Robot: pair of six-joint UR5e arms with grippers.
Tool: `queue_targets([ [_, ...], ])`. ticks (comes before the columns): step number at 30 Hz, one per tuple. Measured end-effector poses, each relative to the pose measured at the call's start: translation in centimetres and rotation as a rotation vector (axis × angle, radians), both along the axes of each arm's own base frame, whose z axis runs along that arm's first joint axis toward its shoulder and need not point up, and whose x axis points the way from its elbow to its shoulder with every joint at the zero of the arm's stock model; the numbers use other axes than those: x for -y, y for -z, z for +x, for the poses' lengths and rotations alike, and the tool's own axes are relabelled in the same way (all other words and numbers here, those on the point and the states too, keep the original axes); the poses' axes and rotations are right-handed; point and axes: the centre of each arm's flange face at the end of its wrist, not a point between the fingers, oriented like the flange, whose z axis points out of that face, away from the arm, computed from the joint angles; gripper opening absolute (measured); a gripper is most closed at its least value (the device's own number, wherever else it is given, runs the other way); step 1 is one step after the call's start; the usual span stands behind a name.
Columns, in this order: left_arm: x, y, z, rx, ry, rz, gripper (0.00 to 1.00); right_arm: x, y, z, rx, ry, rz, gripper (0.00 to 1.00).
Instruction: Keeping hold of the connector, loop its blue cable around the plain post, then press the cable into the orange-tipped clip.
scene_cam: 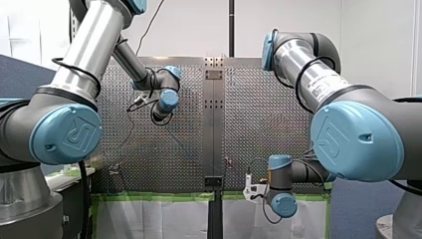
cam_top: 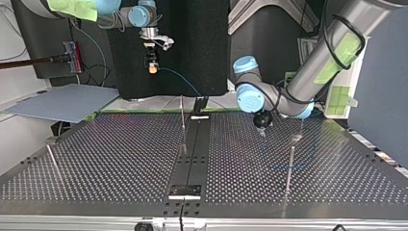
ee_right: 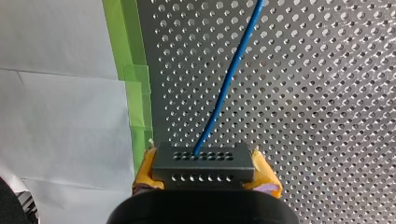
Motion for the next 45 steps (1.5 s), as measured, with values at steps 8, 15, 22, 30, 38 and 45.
queue_targets([
  [8, 0.2, 0.6, 0.2, 0.007, 0.009, -0.038, 1.0, -0.1, 0.0, 0.2, 0.0, -0.004, 0.0, 0.0],
  [15, 0.4, 0.6, 0.4, 0.025, 0.023, -0.08, 1.0, -0.2, 0.0, 0.3, 0.001, -0.007, -0.002, 0.0],
  [22, 0.5, 1.2, 0.6, 0.03, 0.025, -0.108, 1.0, -0.3, 0.0, 0.4, 0.003, -0.009, -0.002, 0.0],
  [30, 1.8, 4.7, 0.9, 0.006, 0.051, -0.132, 1.0, -0.3, 0.0, 0.4, 0.004, -0.011, -0.002, 0.0],
  [38, 2.3, 6.1, 1.2, 0.014, 0.064, -0.181, 1.0, -0.4, 0.0, 0.5, 0.004, -0.013, -0.002, 0.0],
  [45, 3.8, 9.8, 1.0, -0.011, 0.091, -0.204, 1.0, -0.4, 0.0, 0.5, 0.004, -0.014, -0.001, 0.0],
])
